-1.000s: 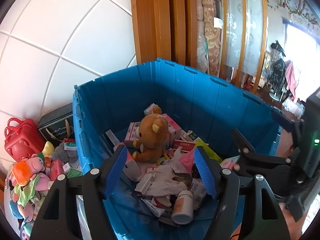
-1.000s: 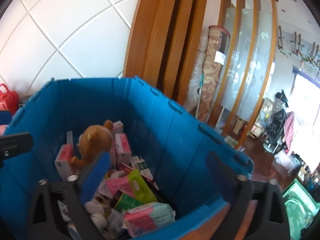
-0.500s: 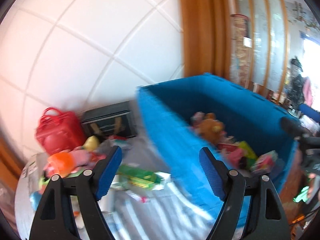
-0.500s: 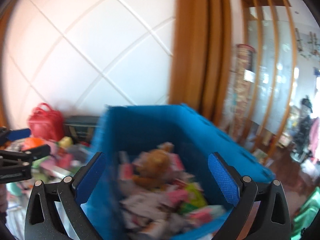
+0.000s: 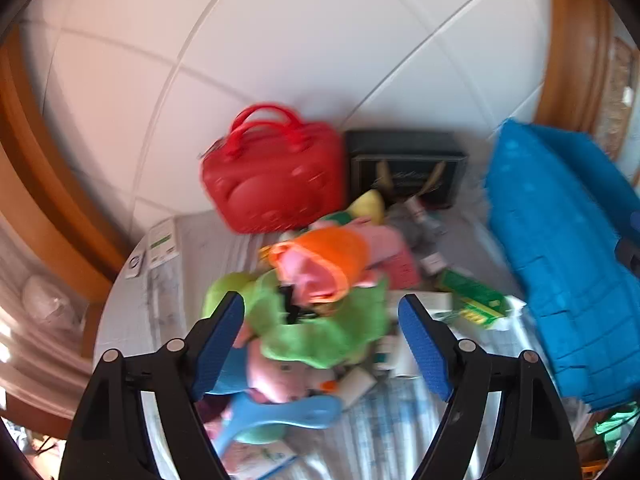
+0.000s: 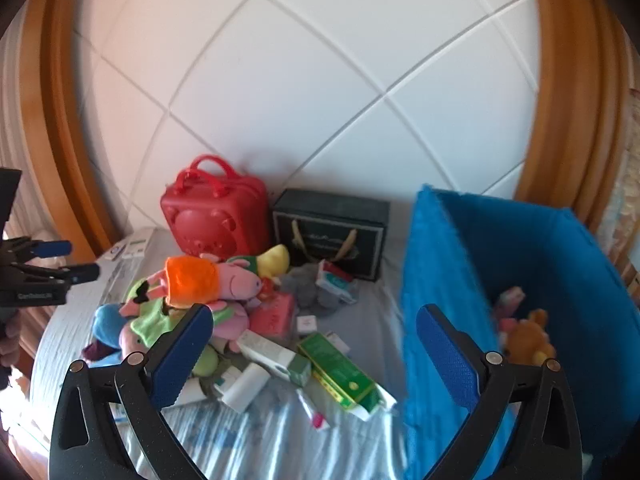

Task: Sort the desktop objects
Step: 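Withdraw both tools from the bin back toward the pile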

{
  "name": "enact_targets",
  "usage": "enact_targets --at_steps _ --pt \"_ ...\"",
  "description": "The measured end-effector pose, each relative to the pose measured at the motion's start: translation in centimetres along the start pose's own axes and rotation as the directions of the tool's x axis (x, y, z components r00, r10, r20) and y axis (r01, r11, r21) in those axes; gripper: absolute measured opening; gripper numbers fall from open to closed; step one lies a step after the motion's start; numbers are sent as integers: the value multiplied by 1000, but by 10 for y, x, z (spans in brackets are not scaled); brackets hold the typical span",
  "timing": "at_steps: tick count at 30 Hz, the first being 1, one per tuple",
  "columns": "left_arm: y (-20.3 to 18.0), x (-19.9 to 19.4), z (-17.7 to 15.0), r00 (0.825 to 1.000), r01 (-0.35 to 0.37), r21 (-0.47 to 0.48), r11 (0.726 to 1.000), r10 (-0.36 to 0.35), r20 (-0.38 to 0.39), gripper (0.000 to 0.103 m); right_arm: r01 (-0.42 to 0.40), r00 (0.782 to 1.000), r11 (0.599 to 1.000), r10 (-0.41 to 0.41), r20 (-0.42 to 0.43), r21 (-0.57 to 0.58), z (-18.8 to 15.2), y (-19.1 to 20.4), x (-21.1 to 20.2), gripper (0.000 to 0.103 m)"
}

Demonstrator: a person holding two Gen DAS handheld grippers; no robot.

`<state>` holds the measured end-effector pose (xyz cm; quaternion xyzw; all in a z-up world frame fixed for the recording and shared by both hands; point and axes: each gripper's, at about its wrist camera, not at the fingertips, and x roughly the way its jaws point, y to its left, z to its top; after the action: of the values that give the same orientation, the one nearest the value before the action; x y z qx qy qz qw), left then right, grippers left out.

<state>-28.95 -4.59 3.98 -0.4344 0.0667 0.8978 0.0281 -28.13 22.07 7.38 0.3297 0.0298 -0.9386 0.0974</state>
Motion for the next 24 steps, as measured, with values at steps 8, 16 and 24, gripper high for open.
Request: enact_targets --at_steps 8,16,24 --pt "98 133 37 961 -77 -83 994 52 -270 79 -71 968 992 44 -246 -101 54 63 193 103" --pt "131 281 61 883 -127 -25 992 101 -459 79 -112 924 964 12 -383 -239 78 129 359 103" --pt "145 376 47 805 -156 8 988 132 -578 79 -169 849 921 -45 -526 -351 26 176 467 103"
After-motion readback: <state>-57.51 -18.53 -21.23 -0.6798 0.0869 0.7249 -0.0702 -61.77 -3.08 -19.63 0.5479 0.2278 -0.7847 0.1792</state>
